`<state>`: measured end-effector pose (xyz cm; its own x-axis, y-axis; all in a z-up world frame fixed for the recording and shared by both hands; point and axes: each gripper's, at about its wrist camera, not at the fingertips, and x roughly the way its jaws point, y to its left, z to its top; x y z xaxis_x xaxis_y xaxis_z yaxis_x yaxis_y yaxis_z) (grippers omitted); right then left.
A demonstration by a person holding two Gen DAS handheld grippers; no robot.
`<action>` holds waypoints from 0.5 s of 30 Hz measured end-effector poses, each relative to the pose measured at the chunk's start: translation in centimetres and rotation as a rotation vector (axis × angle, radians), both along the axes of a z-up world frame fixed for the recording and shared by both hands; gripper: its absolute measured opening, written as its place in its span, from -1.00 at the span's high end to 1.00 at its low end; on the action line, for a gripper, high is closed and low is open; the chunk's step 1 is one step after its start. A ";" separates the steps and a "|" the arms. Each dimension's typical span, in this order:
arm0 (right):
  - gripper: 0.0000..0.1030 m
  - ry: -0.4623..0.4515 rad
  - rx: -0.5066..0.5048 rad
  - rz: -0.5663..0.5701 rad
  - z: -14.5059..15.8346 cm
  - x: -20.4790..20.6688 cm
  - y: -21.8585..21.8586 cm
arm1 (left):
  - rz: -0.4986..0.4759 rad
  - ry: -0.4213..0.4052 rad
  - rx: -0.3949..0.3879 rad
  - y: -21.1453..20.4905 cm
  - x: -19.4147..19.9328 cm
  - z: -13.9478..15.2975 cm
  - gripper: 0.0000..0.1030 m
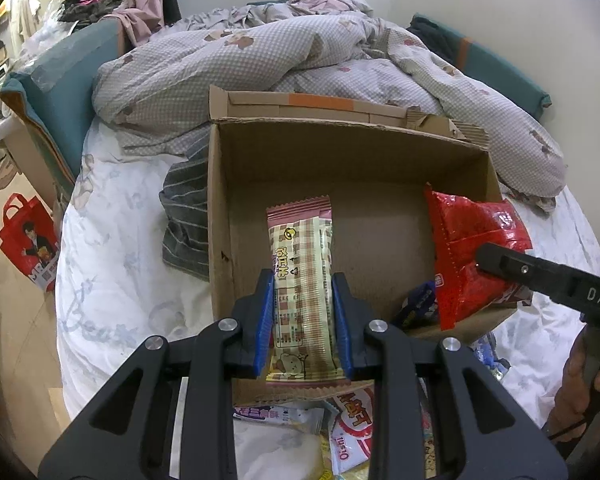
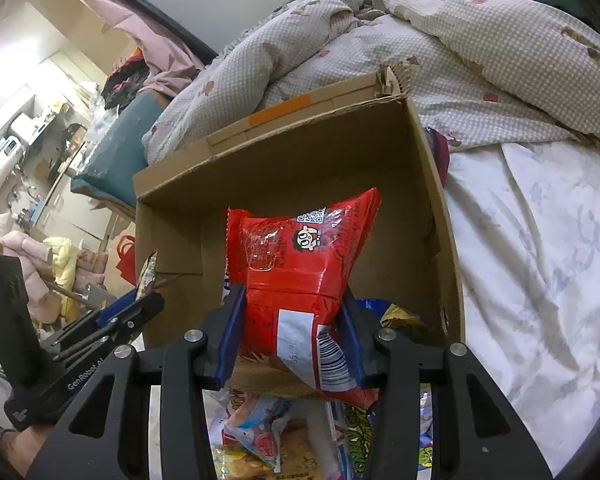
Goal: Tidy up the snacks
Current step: 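Lower both snacks into the box and open both grippers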
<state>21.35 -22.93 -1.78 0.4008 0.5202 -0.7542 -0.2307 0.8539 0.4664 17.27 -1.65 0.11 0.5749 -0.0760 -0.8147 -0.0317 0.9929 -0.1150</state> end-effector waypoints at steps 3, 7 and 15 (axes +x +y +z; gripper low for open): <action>0.08 0.003 0.003 0.004 -0.1 0.0 0.2 | 0.002 -0.001 0.008 0.1 -0.2 0.0 0.53; 0.08 -0.017 -0.010 0.000 0.0 0.1 0.4 | -0.007 0.004 0.002 0.0 -0.2 -0.1 0.53; 0.05 -0.016 0.011 -0.008 -0.2 0.1 0.4 | -0.017 -0.002 0.028 -0.4 -0.5 0.2 0.24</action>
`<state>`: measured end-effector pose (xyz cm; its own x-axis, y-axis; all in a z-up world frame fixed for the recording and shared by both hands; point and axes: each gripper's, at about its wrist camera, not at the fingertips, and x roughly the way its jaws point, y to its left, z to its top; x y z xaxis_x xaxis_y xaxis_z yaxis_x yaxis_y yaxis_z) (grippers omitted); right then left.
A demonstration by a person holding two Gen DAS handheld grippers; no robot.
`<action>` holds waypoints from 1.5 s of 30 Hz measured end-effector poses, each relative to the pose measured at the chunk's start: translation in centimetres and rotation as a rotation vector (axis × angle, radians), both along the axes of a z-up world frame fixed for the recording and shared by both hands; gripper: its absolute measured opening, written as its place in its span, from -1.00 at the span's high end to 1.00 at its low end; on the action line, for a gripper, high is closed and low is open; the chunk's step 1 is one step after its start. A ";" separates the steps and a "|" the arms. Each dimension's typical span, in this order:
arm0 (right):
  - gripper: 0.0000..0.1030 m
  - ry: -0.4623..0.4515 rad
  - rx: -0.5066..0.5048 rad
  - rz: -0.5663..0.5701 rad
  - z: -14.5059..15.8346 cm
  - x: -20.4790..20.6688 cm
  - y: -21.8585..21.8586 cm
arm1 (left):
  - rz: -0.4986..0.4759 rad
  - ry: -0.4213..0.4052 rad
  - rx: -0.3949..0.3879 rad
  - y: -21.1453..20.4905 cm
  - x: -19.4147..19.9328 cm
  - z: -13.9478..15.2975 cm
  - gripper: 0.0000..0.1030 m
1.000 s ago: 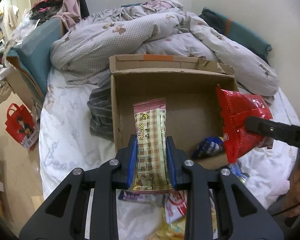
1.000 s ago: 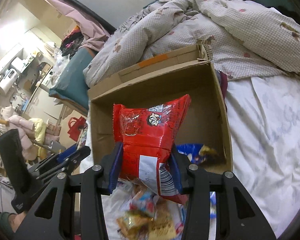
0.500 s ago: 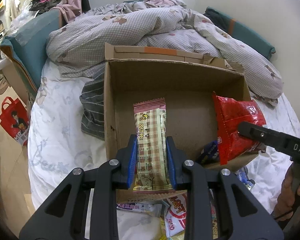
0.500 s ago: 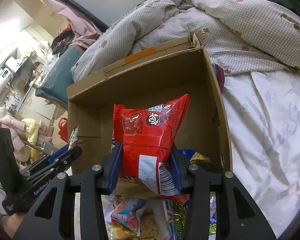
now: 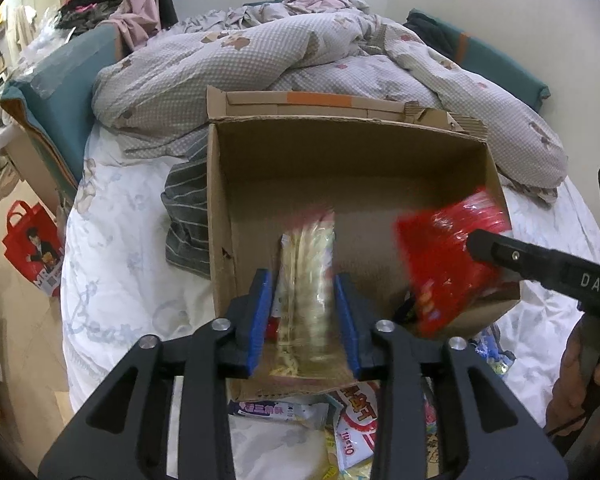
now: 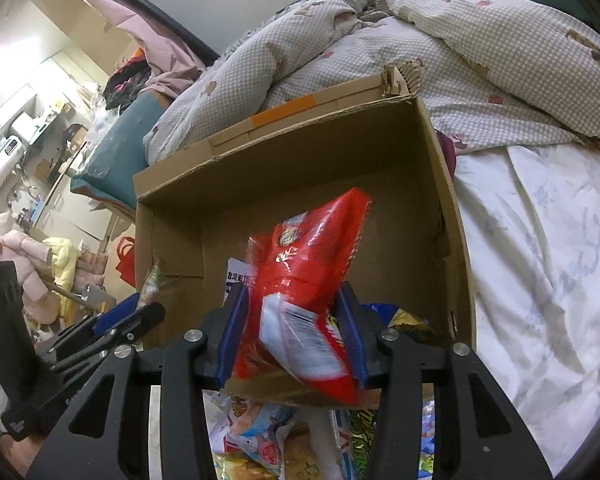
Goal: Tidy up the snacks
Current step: 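Lower both snacks into the box and open both grippers, then withdraw both grippers from the box toward the remaining pile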
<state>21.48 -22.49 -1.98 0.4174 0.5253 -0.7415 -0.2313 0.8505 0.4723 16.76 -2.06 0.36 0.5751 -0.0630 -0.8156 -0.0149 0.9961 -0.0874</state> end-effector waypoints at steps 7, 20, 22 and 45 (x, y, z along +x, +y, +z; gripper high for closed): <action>-0.75 -0.041 -0.008 -0.016 0.8 -0.2 0.0 | 0.031 -0.052 -0.042 0.7 -0.7 0.9 -0.50; -0.75 -0.145 -0.081 0.023 3.0 -1.7 1.0 | 0.070 -0.083 -0.052 1.5 -1.5 2.0 -0.50; -0.75 -0.147 -0.061 0.017 3.3 -2.0 0.8 | 0.075 -0.092 -0.043 1.7 -1.8 2.2 -0.50; -1.00 -0.115 -0.037 0.028 4.5 -9.2 -1.1 | 0.027 -0.085 -0.040 1.3 -7.9 4.2 -0.50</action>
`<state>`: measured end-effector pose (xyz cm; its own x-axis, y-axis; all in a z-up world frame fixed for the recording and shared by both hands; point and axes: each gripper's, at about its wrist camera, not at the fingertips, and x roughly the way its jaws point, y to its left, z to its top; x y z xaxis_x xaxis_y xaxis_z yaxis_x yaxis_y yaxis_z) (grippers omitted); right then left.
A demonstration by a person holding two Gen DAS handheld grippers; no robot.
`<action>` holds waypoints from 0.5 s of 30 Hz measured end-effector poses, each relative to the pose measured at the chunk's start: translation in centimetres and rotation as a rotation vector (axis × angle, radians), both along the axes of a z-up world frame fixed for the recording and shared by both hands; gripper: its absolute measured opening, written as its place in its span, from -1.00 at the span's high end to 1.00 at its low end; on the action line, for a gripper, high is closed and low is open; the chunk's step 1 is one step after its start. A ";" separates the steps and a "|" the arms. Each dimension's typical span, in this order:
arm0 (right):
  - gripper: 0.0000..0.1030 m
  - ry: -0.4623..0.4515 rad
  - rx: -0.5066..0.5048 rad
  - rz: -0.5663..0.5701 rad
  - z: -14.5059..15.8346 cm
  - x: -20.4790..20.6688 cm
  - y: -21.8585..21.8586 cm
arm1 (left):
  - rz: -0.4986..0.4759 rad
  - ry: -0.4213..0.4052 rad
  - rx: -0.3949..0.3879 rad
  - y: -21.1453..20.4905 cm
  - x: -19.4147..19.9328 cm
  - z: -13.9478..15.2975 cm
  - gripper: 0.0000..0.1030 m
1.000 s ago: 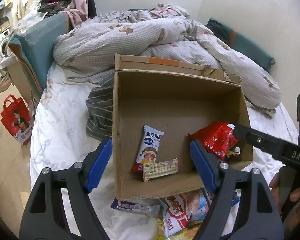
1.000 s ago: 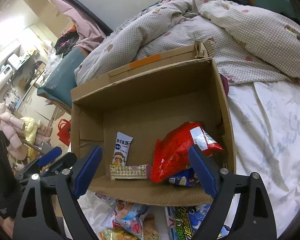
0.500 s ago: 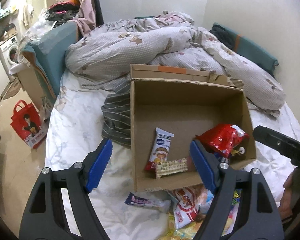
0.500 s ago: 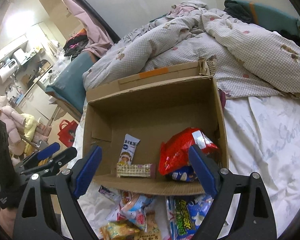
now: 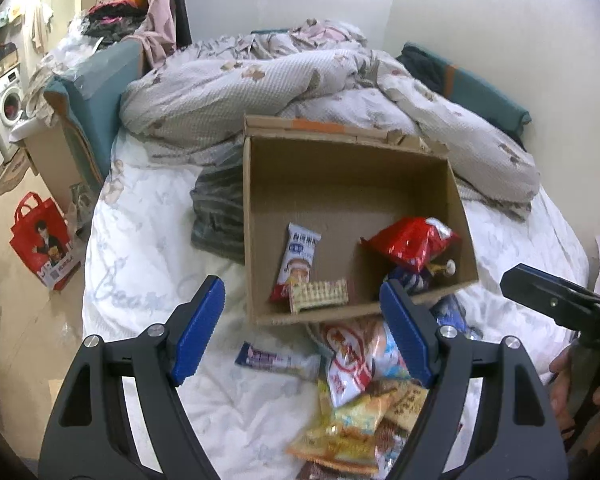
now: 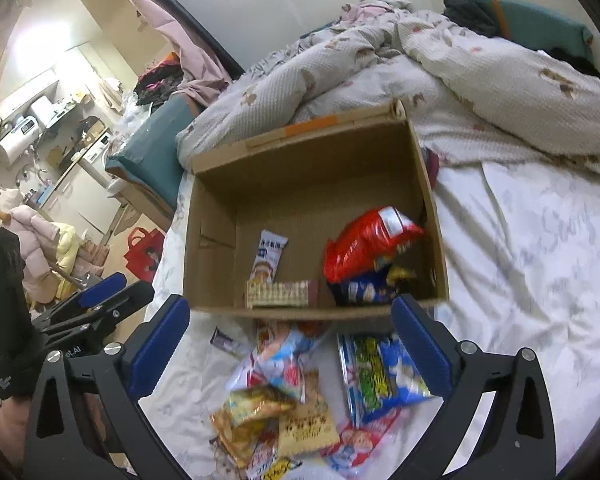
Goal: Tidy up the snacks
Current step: 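Withdraw both grippers from the box toward the remaining pile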
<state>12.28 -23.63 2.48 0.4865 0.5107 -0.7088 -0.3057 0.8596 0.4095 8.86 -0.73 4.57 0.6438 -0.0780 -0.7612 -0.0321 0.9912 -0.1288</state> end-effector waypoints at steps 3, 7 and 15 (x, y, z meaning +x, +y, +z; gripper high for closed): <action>-1.00 0.017 -0.006 -0.006 -0.4 -1.0 -0.2 | 0.010 0.009 0.025 -0.1 -0.6 -0.1 -0.50; -1.00 0.042 -0.021 -0.015 -1.0 -2.0 -0.5 | 0.002 0.025 0.011 -0.2 -1.2 -0.3 -0.50; -1.00 0.074 -0.045 -0.044 -2.1 -3.1 -0.9 | 0.018 0.042 0.050 -0.1 -2.1 -1.0 -0.50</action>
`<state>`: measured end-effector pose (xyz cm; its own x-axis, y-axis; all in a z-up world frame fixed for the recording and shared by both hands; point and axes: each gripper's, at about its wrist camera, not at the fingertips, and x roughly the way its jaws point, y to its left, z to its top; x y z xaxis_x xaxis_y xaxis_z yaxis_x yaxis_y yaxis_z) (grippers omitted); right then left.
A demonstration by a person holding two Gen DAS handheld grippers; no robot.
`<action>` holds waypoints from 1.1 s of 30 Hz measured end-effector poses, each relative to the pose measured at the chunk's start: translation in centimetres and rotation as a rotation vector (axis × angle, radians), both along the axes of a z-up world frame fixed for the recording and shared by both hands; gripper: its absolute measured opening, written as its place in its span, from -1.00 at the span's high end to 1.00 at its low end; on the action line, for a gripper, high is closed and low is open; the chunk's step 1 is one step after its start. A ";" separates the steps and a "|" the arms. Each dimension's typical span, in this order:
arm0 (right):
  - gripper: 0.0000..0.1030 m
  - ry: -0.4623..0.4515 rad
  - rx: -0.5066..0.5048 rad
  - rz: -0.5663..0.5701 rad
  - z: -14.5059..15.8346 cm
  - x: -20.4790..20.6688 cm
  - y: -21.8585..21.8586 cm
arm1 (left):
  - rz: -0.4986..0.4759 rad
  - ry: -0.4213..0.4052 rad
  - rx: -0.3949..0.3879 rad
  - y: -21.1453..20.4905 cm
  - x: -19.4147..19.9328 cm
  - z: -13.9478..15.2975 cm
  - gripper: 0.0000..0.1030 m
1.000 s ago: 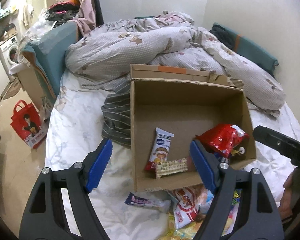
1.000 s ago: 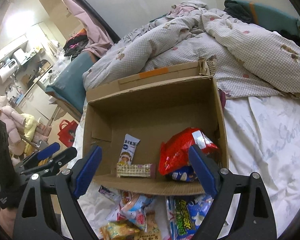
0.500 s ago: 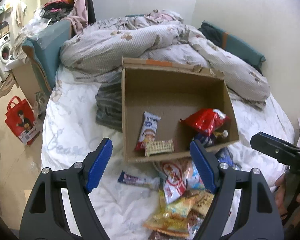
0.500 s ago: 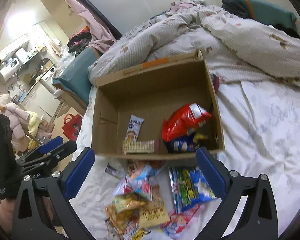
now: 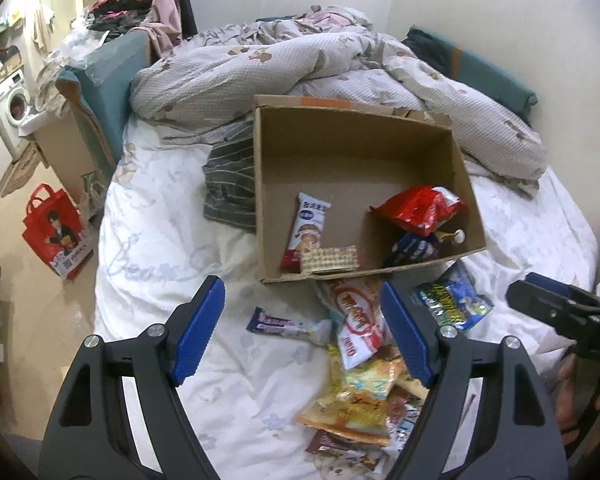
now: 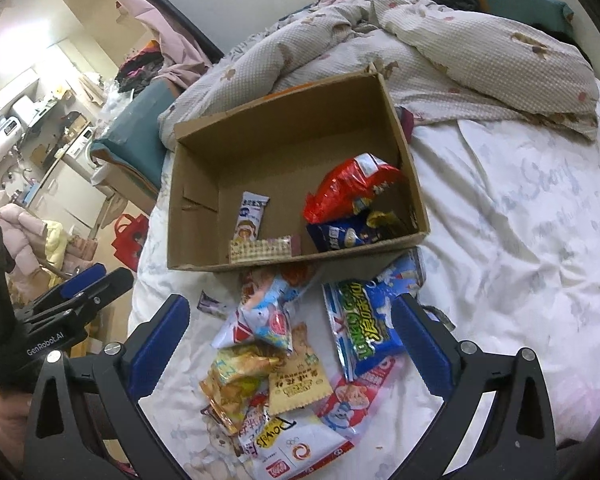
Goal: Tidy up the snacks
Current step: 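Withdraw both grippers from the box toward the remaining pile, then grasp the yellow chip bag with the left gripper while the right grasps the blue GO bag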
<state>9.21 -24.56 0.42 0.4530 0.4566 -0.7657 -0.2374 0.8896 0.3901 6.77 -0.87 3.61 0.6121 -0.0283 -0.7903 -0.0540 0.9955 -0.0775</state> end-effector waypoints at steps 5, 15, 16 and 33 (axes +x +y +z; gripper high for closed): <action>-1.00 0.049 -0.014 -0.048 -1.0 0.4 -0.8 | 0.102 0.076 -0.015 2.2 0.6 -1.7 -0.50; -1.00 0.201 0.063 -0.120 -3.8 1.8 -2.1 | 0.031 0.372 -0.158 1.0 0.6 -8.4 -0.50; -1.00 0.209 0.066 -0.122 -3.9 1.8 -2.1 | -0.019 0.403 -0.156 -0.2 0.4 -9.1 -0.50; -1.00 0.220 0.043 -0.110 -4.4 1.9 -1.9 | -0.186 0.528 -0.079 -5.2 -1.1 -13.7 0.10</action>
<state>11.09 -26.45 -3.98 0.3258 0.4484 -0.8323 -0.0453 0.8868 0.4600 5.62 -6.03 -10.05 0.1134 -0.1696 -0.9790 0.0705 0.9842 -0.1624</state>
